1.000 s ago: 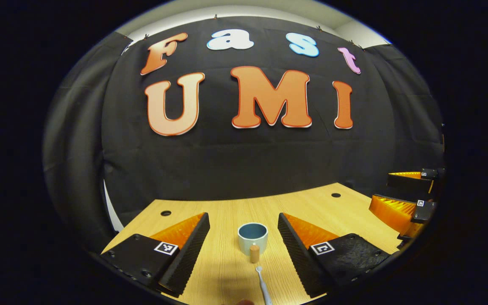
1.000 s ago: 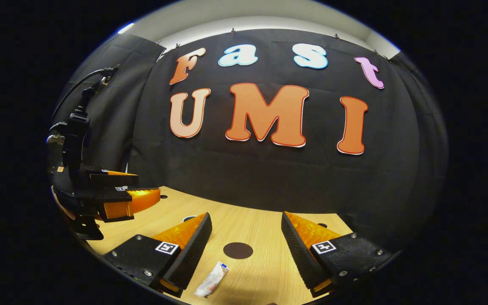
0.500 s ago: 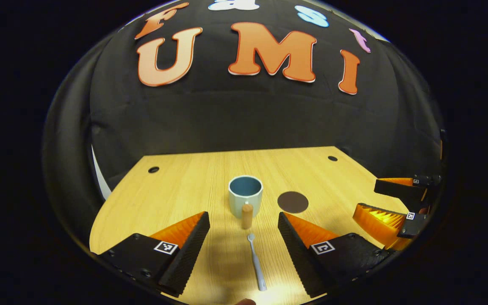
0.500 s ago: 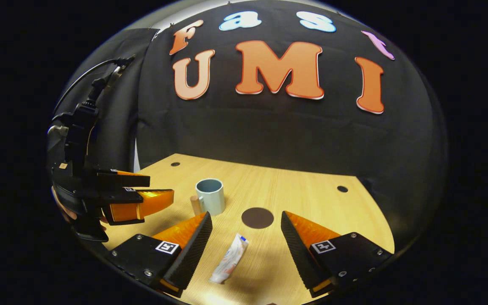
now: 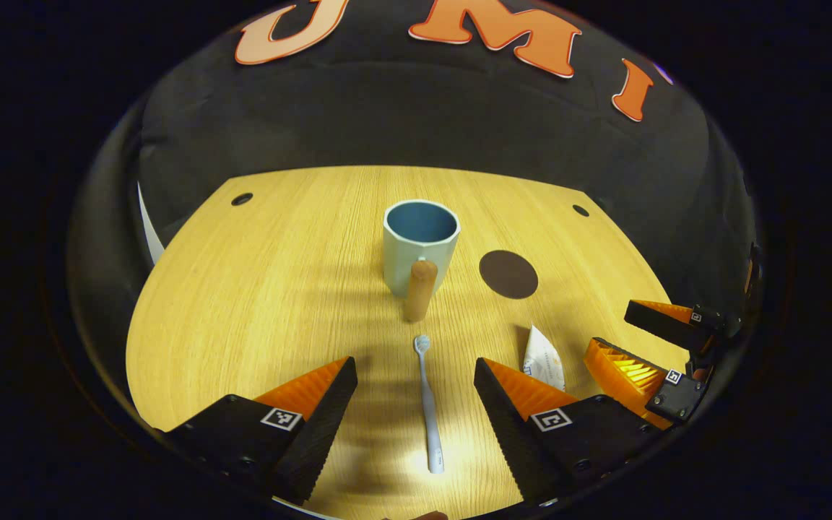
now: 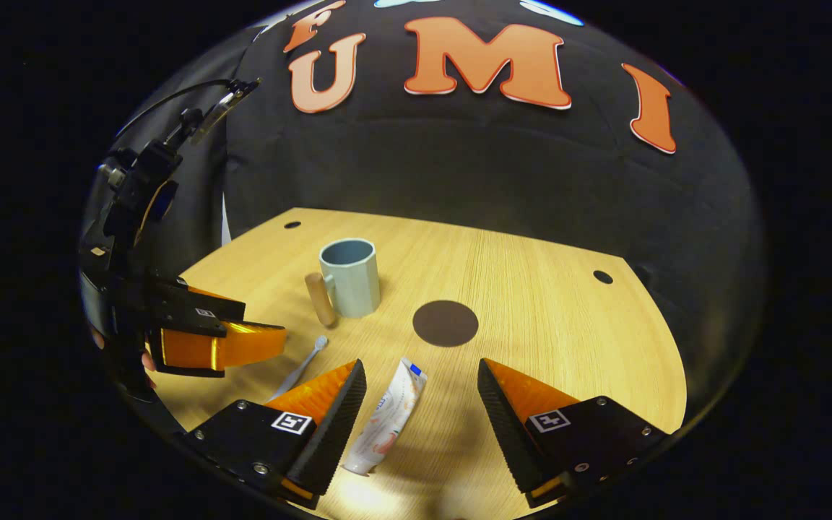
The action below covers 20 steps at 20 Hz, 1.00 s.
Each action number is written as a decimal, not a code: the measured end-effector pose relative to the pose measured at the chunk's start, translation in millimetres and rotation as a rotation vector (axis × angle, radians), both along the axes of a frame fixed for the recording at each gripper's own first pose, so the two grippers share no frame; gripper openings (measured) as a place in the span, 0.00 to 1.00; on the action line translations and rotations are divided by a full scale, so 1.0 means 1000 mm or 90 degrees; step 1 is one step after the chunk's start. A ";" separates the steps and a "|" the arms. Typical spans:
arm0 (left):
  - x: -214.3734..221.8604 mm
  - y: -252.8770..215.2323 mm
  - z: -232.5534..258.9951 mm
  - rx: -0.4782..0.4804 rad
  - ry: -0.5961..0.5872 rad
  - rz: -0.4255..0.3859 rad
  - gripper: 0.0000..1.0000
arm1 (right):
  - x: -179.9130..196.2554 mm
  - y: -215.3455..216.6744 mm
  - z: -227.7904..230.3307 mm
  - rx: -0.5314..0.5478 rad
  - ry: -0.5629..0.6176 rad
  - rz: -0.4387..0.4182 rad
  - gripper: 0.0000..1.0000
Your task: Put the toothbrush and toothpaste on the desktop into the cup, then pick up the cup and place it on the coaster on the desktop.
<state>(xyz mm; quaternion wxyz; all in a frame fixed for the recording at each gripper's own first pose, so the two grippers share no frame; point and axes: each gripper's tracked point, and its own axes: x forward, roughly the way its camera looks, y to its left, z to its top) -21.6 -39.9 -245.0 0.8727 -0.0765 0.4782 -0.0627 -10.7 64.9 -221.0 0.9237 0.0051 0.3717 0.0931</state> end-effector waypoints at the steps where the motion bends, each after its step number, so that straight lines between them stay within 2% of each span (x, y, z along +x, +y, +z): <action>1: -0.002 -0.001 -0.003 -0.004 0.018 0.000 0.99 | -0.002 0.002 -0.007 0.005 0.018 0.004 0.92; 5: -0.006 -0.001 -0.014 -0.015 0.102 -0.005 0.98 | 0.001 0.005 -0.027 0.007 0.052 0.009 0.91; 10: -0.011 -0.005 -0.028 -0.010 0.154 -0.005 0.98 | -0.002 0.010 -0.052 -0.010 0.099 0.015 0.90; 12: -0.018 -0.012 -0.034 -0.014 0.183 -0.012 0.97 | -0.001 0.012 -0.058 -0.027 0.099 0.017 0.88; 15: -0.020 -0.011 -0.041 0.017 0.196 -0.019 0.94 | -0.005 0.017 -0.071 -0.039 0.119 0.024 0.80; 16: -0.020 -0.011 -0.040 0.024 0.198 -0.020 0.90 | -0.009 0.017 -0.073 -0.042 0.124 0.025 0.78; 17: -0.023 -0.013 -0.038 0.017 0.205 -0.020 0.87 | -0.008 0.020 -0.074 -0.036 0.123 0.025 0.72; 18: -0.026 -0.018 -0.046 0.005 0.218 -0.021 0.80 | -0.009 0.021 -0.076 -0.037 0.127 0.021 0.70; 19: -0.024 -0.014 -0.052 0.020 0.220 -0.014 0.76 | -0.006 0.021 -0.074 -0.035 0.124 0.018 0.60; 20: -0.019 -0.013 -0.050 0.018 0.216 -0.013 0.66 | -0.005 0.020 -0.073 -0.034 0.121 0.017 0.55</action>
